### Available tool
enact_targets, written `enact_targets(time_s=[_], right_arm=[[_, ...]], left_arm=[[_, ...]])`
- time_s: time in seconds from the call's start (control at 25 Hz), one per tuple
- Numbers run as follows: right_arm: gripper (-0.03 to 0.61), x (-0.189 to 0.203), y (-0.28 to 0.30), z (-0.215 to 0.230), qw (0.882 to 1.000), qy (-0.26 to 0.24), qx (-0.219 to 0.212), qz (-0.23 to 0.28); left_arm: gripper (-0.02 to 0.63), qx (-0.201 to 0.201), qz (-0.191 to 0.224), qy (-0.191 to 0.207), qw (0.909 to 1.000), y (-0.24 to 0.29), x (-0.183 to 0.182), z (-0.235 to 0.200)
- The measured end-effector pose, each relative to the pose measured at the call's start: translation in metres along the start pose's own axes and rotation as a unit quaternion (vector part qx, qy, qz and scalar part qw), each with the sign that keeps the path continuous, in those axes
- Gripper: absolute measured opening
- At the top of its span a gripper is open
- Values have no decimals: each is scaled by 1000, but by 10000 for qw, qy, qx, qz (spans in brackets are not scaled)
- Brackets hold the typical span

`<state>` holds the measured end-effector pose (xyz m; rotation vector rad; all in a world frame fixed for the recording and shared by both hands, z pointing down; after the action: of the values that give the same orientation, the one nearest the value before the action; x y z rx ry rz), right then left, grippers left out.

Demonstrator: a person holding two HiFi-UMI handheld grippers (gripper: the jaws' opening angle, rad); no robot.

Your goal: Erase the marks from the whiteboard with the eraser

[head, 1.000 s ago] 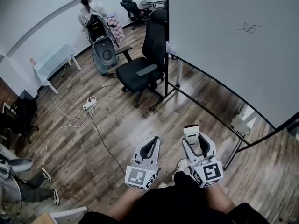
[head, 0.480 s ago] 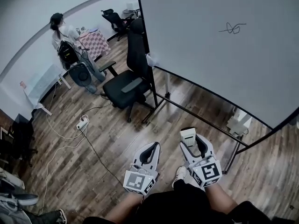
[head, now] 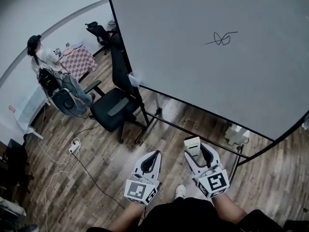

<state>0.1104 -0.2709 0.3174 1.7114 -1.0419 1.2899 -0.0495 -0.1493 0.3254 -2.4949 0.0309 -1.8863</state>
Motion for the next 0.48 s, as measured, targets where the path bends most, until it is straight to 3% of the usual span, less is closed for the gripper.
enact_targets(time_s=[0.32, 0.48], right_arm=[[253, 0, 19, 67, 9993, 278, 226, 109], [253, -15, 24, 86, 9989, -166, 277, 342]], left_arm=[[18, 339, -124, 123, 9993, 79, 3, 1], [19, 506, -93, 222, 9984, 112, -5, 5]])
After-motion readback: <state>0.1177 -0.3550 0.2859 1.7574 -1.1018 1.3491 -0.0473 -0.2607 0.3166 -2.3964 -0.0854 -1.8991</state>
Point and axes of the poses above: the fingertips, and each gripper's own axes: y forward along the fingers, z to its right, x out of its underside, the point moved 7 cm from there along -y, backward along the fingers, and after that the axes turned 13 degrees about -y, right-handed, at the moved point
